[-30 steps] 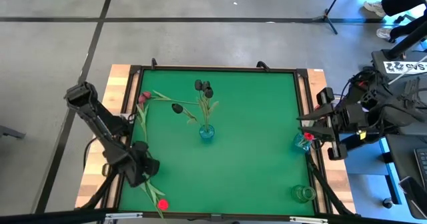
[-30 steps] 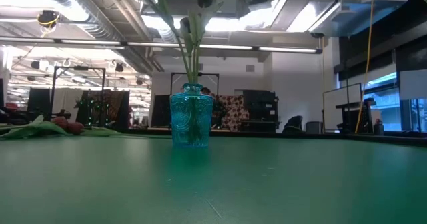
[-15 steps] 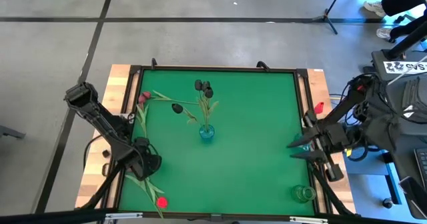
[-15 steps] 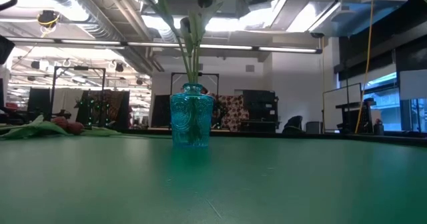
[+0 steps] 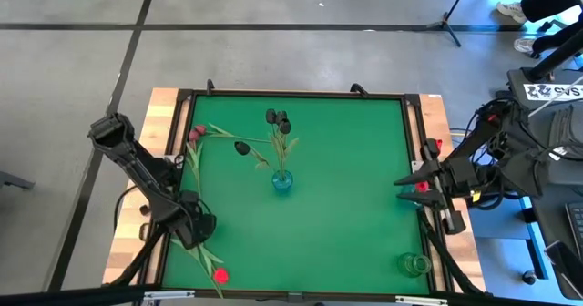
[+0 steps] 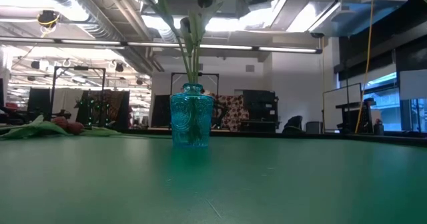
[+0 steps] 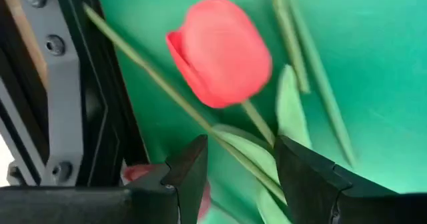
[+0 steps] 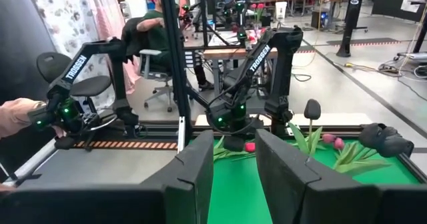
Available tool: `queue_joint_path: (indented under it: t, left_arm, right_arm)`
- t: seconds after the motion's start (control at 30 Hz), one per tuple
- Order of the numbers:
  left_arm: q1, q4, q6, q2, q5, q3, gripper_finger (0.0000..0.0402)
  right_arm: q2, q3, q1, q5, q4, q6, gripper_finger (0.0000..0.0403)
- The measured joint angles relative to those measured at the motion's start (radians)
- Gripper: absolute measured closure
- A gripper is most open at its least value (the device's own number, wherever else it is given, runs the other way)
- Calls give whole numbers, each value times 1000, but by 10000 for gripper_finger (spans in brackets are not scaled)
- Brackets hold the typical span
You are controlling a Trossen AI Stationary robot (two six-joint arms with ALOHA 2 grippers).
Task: Sort flowers into vase by color
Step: Put the red flower into the right blue vase
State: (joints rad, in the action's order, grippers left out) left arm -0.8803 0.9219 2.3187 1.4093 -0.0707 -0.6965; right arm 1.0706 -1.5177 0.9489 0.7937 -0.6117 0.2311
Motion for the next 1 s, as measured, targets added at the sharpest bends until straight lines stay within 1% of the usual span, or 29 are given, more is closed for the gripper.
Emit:
queue_joint_path:
  t: [0.17, 0.53, 0.67, 0.73, 0.77, 0.9, 1.0]
  left_arm:
    - [10, -70, 6, 31, 15, 31, 232]
    - [19, -79, 9, 40, 78, 31, 232]
    - [19, -66, 12, 43, 87, 18, 232]
    - [22, -46, 2, 45, 140, 3, 232]
    - [24, -36, -1, 45, 148, -7, 232]
    - [32, 8, -22, 44, 129, -38, 232]
    - [42, 12, -29, 44, 125, -39, 232]
  right_arm:
    - [0, 0, 0, 0, -37, 17, 292]
    - [0, 0, 0, 1, -63, 18, 292]
    - [0, 0, 0, 1, -66, -3, 292]
    - [-2, 0, 0, 1, -67, -3, 292]
    - [-5, 0, 0, 1, -69, -4, 292]
    - [-10, 0, 0, 3, -72, -4, 292]
    - [-10, 0, 0, 3, -72, -4, 292]
